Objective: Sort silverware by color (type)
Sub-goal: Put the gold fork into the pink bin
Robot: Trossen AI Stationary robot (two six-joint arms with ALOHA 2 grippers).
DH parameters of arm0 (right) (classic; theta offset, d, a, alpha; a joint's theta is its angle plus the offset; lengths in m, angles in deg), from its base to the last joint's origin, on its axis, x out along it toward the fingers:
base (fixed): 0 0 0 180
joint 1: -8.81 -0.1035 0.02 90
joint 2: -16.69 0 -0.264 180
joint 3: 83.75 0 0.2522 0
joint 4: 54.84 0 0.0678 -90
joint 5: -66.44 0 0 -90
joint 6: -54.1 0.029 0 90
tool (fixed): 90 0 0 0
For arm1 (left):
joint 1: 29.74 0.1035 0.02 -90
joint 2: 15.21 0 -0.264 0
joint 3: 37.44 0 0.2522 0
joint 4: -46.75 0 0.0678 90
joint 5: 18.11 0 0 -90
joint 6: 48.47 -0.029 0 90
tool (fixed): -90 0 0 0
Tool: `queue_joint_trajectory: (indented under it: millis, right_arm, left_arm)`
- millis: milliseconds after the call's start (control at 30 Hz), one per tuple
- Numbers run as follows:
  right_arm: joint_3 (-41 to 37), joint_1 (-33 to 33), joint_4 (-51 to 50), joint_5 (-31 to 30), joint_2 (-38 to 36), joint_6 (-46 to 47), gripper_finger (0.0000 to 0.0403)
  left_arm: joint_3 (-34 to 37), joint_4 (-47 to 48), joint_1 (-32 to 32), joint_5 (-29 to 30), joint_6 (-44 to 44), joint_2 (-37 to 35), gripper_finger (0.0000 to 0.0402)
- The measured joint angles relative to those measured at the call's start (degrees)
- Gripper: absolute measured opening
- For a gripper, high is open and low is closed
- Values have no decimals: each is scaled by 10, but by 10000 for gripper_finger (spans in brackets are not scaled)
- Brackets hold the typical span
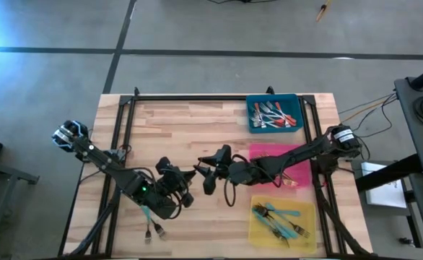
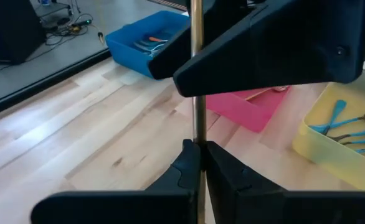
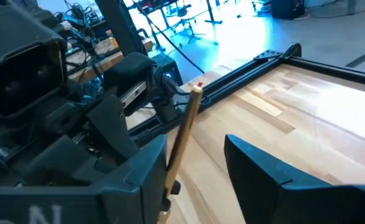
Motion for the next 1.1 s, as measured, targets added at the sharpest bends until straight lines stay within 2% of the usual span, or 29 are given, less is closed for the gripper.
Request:
queue_joint_trajectory:
  millis: [133, 300, 467, 600, 700, 800, 933, 1000, 1100]
  right_arm:
    - [0, 2, 0, -1, 0, -17, 114]
    - [0, 2, 5, 5, 0, -50, 29]
    - [1, 1, 2, 8, -2, -68, 15]
    - [1, 2, -49, 22, -19, -80, 13]
    - [14, 6, -192, 0, -51, -65, 12]
    - [56, 6, -418, -6, -85, -43, 12]
    - [102, -5, -716, 5, -106, 66, 12]
    - [115, -14, -824, 20, -112, 122, 12]
    - [119, -28, -933, 54, -122, 195, 12]
  left_arm:
    - [0, -3, 6, -1, -7, 0, 0]
    - [0, -1, 15, -1, -19, 0, 0]
    - [0, -2, 18, -4, -28, 0, 1]
    - [0, -3, 18, -45, -34, 0, 16]
    - [0, -4, 15, -94, -34, 0, 30]
    - [0, -3, 11, -132, -34, -1, 43]
    - [0, -2, 7, -167, -34, -1, 54]
    - [1, 0, 4, -168, -34, -1, 57]
    - [2, 0, 4, -168, -34, -1, 57]
